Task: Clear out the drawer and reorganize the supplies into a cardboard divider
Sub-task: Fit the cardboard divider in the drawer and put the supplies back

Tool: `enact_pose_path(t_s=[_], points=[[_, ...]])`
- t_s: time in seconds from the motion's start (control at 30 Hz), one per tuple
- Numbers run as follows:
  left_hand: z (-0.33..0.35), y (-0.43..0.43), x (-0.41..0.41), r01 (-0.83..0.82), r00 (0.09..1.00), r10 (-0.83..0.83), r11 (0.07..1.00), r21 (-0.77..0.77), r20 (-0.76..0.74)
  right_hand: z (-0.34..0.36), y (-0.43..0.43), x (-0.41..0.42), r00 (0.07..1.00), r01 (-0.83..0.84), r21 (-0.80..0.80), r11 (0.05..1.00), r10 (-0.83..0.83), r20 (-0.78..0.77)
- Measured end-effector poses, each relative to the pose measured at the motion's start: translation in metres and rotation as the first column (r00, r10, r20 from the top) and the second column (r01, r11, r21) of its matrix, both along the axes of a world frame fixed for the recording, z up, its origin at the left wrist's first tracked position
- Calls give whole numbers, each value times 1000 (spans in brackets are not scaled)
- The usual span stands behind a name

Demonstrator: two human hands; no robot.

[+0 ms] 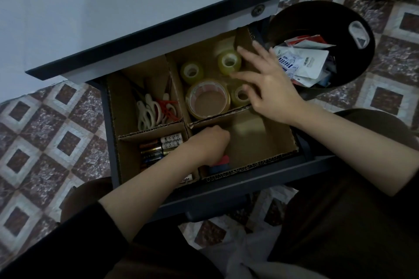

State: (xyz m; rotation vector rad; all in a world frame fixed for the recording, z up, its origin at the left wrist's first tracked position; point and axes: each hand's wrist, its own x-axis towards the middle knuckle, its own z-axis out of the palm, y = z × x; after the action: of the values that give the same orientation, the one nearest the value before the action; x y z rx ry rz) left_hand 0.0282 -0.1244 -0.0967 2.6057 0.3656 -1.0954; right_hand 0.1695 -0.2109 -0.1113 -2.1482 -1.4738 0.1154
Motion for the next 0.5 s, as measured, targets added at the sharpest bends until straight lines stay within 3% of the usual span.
enact_pose_path(t_s=[0.13, 0.5], points=[[-3, 1, 0, -9, 1000, 9, 1000, -29, -21, 1, -2, 6, 987, 111, -93, 990, -120, -105], [-10, 8, 4, -92, 996, 91, 991, -102, -8, 0, -1, 6, 983, 123, -74, 990, -131, -124]])
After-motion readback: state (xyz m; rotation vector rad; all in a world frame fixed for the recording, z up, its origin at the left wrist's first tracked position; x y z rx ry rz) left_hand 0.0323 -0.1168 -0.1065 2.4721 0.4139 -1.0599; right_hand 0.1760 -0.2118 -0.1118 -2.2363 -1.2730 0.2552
